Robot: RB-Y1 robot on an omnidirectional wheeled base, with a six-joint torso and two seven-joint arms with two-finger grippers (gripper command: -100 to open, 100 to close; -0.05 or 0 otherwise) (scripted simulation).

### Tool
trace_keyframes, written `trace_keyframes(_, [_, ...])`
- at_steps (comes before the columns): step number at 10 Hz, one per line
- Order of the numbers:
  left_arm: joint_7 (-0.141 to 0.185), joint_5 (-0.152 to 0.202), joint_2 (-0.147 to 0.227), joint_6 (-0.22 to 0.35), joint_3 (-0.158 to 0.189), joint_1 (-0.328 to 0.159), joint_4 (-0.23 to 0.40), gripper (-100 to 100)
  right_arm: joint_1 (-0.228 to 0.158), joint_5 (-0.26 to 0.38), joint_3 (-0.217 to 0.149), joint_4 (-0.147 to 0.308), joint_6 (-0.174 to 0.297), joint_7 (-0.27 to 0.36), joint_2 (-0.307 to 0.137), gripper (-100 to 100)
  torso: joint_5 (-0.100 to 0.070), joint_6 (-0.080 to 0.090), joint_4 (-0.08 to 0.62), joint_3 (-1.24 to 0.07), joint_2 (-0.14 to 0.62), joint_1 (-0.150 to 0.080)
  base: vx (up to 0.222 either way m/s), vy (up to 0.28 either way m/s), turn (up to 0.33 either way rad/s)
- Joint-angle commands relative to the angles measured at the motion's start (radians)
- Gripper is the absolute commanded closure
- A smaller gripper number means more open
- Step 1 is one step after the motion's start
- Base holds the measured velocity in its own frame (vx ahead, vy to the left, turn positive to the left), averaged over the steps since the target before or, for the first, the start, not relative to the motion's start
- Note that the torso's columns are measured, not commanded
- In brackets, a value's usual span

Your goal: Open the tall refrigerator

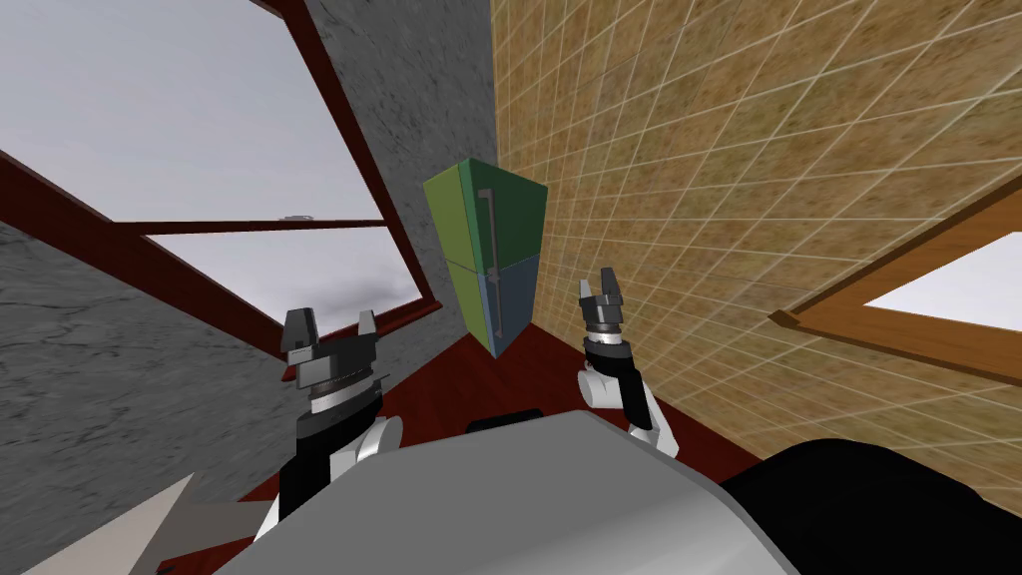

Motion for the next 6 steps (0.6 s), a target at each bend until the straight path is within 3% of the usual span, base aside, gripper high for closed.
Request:
trace_keyframes(1, [0.000,0.000,0.000,0.000,0.000,0.000,0.000,0,0.000,0.000,0.000,0.000,0.000,0.000,0.000,0,0.000,0.000,0.041,-0.082,0.041,0.000,0.000,0.000,0.000])
trace_keyframes(6, [0.000,0.000,0.000,0.000,0.000,0.000,0.000,0,0.000,0.000,0.000,0.000,0.000,0.000,0.000,0,0.000,0.000,0.396,-0.792,0.396,0.000,0.000,0.000,0.000])
